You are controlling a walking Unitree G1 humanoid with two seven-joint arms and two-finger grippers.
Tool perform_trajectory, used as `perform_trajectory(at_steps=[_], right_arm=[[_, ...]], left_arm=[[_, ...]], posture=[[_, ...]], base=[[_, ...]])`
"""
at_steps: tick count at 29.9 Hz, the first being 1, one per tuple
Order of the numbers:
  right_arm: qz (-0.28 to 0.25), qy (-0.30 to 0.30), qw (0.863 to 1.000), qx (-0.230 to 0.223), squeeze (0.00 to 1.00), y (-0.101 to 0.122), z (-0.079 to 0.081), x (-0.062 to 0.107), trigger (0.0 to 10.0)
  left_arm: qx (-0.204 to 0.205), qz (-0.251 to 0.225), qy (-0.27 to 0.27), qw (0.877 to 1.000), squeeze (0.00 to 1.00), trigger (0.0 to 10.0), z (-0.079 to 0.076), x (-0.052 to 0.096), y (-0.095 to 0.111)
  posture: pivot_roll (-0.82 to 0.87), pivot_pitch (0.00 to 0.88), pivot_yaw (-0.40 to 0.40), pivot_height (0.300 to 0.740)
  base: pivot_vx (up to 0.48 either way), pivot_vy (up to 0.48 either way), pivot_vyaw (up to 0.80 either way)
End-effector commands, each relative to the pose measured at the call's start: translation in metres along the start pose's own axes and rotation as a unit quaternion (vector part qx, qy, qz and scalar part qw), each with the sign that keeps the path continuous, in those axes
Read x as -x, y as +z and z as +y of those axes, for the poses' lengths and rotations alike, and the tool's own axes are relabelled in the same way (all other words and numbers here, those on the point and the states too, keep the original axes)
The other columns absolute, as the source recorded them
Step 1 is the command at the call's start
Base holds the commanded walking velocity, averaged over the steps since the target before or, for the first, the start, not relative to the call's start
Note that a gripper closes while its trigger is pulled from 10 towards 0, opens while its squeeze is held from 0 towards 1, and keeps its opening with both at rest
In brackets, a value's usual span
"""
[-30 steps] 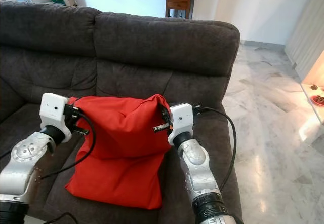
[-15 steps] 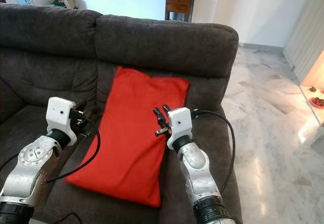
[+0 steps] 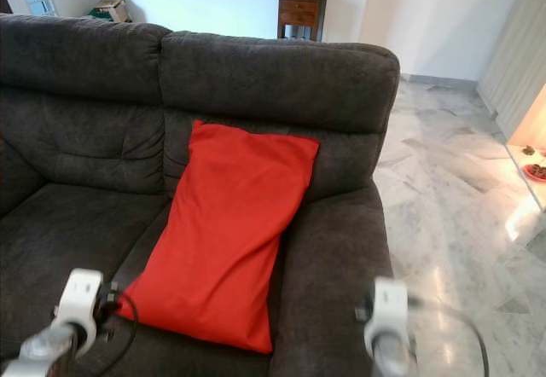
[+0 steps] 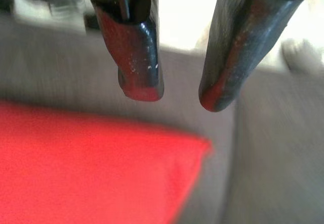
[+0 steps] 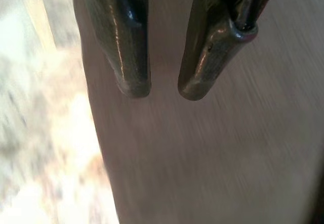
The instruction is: Move the pillow to the sofa from floor
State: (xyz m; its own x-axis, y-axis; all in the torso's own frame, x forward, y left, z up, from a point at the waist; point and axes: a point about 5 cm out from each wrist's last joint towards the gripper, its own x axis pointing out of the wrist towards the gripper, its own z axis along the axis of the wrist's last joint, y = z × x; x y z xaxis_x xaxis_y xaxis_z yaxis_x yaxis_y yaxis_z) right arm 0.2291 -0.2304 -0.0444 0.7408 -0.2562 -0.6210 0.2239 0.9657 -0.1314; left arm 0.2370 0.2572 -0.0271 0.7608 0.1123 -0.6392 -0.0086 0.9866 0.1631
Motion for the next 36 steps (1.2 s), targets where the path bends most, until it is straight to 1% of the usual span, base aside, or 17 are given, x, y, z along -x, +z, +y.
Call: perform_trajectory(at_steps=[1, 2, 3, 5, 6, 7, 9, 12, 16, 20, 27, 29, 36], right_arm=[[0.006, -0.012, 1.000, -0.008, 0.00, -0.005, -0.002, 0.001, 10.0], [0.021, -0.021, 0.999, -0.015, 0.00, -0.014, -0.005, 0.004, 10.0], [0.049, -0.039, 0.997, -0.034, 0.00, -0.031, -0.011, 0.009, 10.0], [0.076, -0.054, 0.994, -0.050, 0.00, -0.044, -0.016, 0.013, 10.0], [0.076, -0.054, 0.994, -0.050, 0.00, -0.044, -0.016, 0.013, 10.0], [0.095, -0.056, 0.991, -0.072, 0.00, -0.052, -0.017, 0.016, 10.0], [0.103, -0.051, 0.990, -0.087, 0.00, -0.056, -0.016, 0.017, 10.0], [0.124, -0.052, 0.987, -0.092, 0.00, -0.065, -0.018, 0.020, 10.0], [0.130, -0.061, 0.984, -0.103, 0.00, -0.066, -0.020, 0.020, 10.0], [0.122, -0.048, 0.986, -0.103, 0.00, -0.060, -0.016, 0.018, 10.0], [0.127, -0.026, 0.987, -0.090, 0.00, -0.061, -0.009, 0.018, 10.0], [0.129, -0.017, 0.988, -0.086, 0.00, -0.062, -0.007, 0.018, 10.0], [0.131, -0.012, 0.988, -0.084, 0.00, -0.062, -0.006, 0.018, 10.0]], left_arm=[[-0.022, 0.022, -0.006, 0.999, 0.00, 10.0, -0.005, 0.001, -0.013], [-0.029, 0.037, -0.013, 0.999, 0.00, 10.0, -0.010, 0.002, -0.022], [-0.035, 0.061, -0.025, 0.997, 0.00, 10.0, -0.019, 0.005, -0.036], [-0.042, 0.081, -0.031, 0.995, 0.00, 10.0, -0.026, 0.007, -0.048], [-0.042, 0.081, -0.031, 0.995, 0.00, 10.0, -0.026, 0.007, -0.048], [-0.051, 0.100, -0.038, 0.993, 0.00, 10.0, -0.031, 0.010, -0.058], [-0.053, 0.108, -0.042, 0.992, 0.00, 10.0, -0.035, 0.011, -0.062], [-0.037, 0.124, -0.039, 0.991, 0.00, 10.0, -0.040, 0.015, -0.072], [-0.018, 0.135, -0.028, 0.990, 0.00, 10.0, -0.040, 0.019, -0.081], [-0.019, 0.146, -0.025, 0.989, 0.00, 10.0, -0.038, 0.023, -0.088], [-0.011, 0.150, -0.020, 0.988, 0.00, 10.0, -0.037, 0.024, -0.092], [-0.003, 0.149, -0.017, 0.989, 0.00, 10.0, -0.038, 0.025, -0.094], [-0.002, 0.154, -0.019, 0.988, 0.00, 10.0, -0.037, 0.027, -0.097]], posture=[[0.05, 0.000, 0.024, 0.740], [0.04, 0.000, 0.026, 0.740], [0.03, 0.000, 0.026, 0.740], [0.03, 0.000, 0.022, 0.740], [0.03, 0.000, 0.022, 0.740], [0.03, 0.000, 0.019, 0.740], [0.02, 0.000, 0.018, 0.740], [0.03, 0.000, 0.012, 0.740], [0.04, 0.000, 0.009, 0.740], [0.04, 0.000, 0.007, 0.740], [0.05, 0.000, 0.001, 0.740], [0.05, 0.000, 0.000, 0.740], [0.04, 0.000, 0.002, 0.740]], base=[[0.000, 0.000, 0.00], [0.000, 0.000, 0.00], [0.000, 0.000, 0.00], [0.000, 0.000, 0.00], [0.000, 0.000, 0.00], [0.000, 0.000, 0.00], [0.000, 0.000, 0.00], [0.000, 0.000, 0.00], [0.000, 0.000, 0.00], [0.000, 0.000, 0.00], [0.000, 0.000, 0.00], [0.000, 0.000, 0.00], [0.000, 0.000, 0.00]])
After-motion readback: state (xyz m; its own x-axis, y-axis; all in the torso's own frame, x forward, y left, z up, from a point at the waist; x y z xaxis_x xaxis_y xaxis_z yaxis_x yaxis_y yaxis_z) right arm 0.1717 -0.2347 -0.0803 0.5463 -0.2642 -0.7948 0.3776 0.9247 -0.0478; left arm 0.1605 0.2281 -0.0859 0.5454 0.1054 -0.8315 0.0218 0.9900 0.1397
